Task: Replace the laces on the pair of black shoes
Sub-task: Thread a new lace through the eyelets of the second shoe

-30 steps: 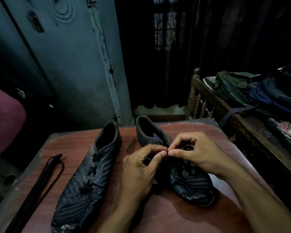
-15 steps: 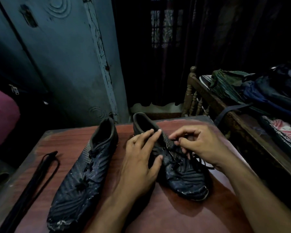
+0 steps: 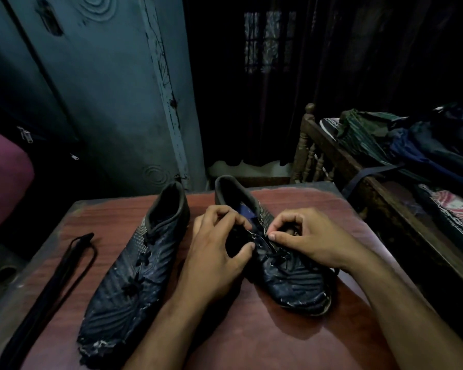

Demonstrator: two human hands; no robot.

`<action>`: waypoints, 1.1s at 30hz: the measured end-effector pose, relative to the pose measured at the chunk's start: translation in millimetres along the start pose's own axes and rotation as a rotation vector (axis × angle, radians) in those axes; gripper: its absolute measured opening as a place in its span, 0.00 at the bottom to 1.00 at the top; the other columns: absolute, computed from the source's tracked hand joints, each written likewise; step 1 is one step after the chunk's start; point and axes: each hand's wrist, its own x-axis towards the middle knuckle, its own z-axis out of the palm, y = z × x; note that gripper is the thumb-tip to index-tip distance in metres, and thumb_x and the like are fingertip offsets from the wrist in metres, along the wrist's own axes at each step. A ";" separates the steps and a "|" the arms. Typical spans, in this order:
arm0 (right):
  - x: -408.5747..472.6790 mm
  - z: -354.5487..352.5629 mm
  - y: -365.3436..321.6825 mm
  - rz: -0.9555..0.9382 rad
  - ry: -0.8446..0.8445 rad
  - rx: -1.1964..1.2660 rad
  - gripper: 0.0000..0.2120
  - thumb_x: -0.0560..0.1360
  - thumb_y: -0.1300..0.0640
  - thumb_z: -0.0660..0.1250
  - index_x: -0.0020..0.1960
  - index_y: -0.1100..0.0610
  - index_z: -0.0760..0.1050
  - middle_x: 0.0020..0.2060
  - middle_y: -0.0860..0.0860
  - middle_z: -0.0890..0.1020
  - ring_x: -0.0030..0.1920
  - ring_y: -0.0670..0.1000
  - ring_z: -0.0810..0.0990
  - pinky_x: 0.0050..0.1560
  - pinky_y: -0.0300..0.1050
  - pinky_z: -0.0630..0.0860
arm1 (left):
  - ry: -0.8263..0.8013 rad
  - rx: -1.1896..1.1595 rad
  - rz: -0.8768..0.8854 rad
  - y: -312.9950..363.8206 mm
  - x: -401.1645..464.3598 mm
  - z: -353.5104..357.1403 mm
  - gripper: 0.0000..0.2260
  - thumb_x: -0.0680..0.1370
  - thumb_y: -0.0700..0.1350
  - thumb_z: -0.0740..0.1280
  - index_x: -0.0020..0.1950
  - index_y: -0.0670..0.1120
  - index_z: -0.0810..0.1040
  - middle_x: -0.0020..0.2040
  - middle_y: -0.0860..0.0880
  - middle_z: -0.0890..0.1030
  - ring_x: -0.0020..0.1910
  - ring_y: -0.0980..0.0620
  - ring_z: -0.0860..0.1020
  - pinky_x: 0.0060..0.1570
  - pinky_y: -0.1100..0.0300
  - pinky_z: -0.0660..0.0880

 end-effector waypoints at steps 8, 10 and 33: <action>-1.5 -1.3 -3.7 -0.079 -0.140 -0.031 0.03 0.80 0.54 0.70 0.49 0.49 0.81 0.44 0.52 0.84 0.43 0.51 0.79 0.43 0.41 0.74 | 0.009 -0.041 -0.009 1.5 0.2 -1.1 0.16 0.73 0.50 0.76 0.50 0.66 0.73 0.59 0.66 0.68 0.62 0.60 0.68 0.59 0.79 0.58; -1.3 -1.2 -3.1 -0.077 -0.142 -0.027 0.03 0.80 0.56 0.70 0.50 0.50 0.82 0.44 0.51 0.84 0.42 0.48 0.79 0.43 0.36 0.72 | 0.006 -0.041 -0.010 1.1 0.3 -0.8 0.16 0.73 0.50 0.76 0.51 0.66 0.73 0.58 0.66 0.67 0.62 0.59 0.68 0.60 0.79 0.58; 3.2 5.9 -2.6 -0.056 -0.093 0.000 0.04 0.78 0.58 0.73 0.51 0.53 0.86 0.45 0.45 0.83 0.47 0.42 0.81 0.48 0.33 0.74 | 0.026 -0.105 0.017 0.9 0.0 0.5 0.25 0.73 0.46 0.77 0.60 0.68 0.71 0.62 0.68 0.71 0.64 0.61 0.69 0.60 0.78 0.60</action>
